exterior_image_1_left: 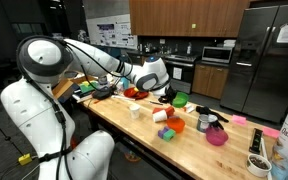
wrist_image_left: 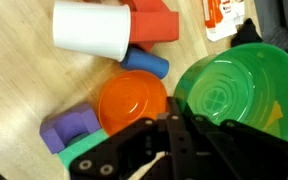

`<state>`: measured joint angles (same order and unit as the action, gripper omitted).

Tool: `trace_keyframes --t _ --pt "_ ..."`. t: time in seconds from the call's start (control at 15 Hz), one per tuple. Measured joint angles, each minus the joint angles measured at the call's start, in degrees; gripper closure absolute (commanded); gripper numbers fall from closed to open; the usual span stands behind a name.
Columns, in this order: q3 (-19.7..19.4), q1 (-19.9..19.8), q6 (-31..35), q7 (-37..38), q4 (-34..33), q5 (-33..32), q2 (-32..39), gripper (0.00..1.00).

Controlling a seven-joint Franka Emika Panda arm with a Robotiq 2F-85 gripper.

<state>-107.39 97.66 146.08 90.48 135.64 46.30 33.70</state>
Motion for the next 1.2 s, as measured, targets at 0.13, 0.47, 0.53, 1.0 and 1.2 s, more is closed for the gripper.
trace_keyframes --t 0.13,0.47,0.53,1.0,1.2 --pt "-4.0 3.3 -1.6 0.0 0.6 1.6 2.5 0.99" --pt "-3.6 4.4 -4.9 -0.2 0.9 10.1 4.8 0.99" --pt "-1.8 3.6 -5.4 -0.2 0.9 11.7 4.2 0.99" --pt "8.7 -5.1 -12.2 0.7 -0.2 13.1 1.5 0.99" --pt "9.3 -7.3 -14.7 2.4 -0.6 10.9 1.5 0.99"
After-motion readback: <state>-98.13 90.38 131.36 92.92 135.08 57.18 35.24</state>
